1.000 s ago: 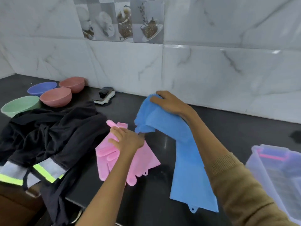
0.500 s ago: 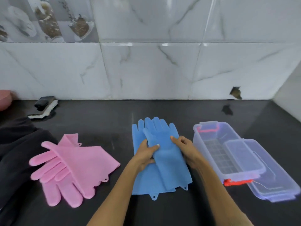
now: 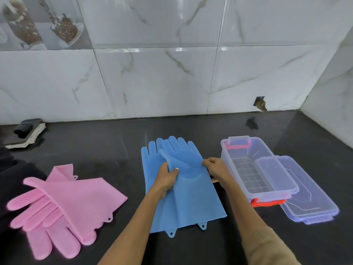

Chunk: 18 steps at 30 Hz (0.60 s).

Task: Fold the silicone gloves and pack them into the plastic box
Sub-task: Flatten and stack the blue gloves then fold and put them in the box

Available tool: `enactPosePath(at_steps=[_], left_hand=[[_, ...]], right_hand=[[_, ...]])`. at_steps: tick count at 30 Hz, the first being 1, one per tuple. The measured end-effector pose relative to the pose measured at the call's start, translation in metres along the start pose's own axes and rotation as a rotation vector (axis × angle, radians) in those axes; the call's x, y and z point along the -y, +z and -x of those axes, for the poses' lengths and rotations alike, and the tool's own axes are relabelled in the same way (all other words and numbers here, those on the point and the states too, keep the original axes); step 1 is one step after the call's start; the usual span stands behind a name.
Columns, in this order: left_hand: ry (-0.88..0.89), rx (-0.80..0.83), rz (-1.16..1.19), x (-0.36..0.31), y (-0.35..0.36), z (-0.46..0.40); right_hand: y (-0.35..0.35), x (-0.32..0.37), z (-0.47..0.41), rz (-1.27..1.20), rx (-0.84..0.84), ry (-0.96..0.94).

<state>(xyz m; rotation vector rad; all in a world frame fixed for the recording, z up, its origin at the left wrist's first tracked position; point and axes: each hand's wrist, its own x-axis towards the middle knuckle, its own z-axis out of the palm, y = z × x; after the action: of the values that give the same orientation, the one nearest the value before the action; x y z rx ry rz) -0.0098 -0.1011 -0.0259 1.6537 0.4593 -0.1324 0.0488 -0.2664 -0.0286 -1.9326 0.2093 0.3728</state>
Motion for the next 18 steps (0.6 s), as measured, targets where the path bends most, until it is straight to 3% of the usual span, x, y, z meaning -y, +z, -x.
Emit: enactPosePath(at_steps=[9, 13, 18], left_hand=[[0.12, -0.108, -0.212, -0.005, 0.034, -0.02], [0.147, -0.134, -0.302, -0.004, 0.043, -0.026], [0.166, -0.323, -0.489, 0.001, 0.044, -0.028]], right_hand=[[-0.023, -0.017, -0.009, 0.239, -0.394, -0.017], [-0.031, -0.02, -0.015, 0.356, -0.392, 0.012], [-0.033, -0.025, -0.021, 0.445, -0.384, -0.024]])
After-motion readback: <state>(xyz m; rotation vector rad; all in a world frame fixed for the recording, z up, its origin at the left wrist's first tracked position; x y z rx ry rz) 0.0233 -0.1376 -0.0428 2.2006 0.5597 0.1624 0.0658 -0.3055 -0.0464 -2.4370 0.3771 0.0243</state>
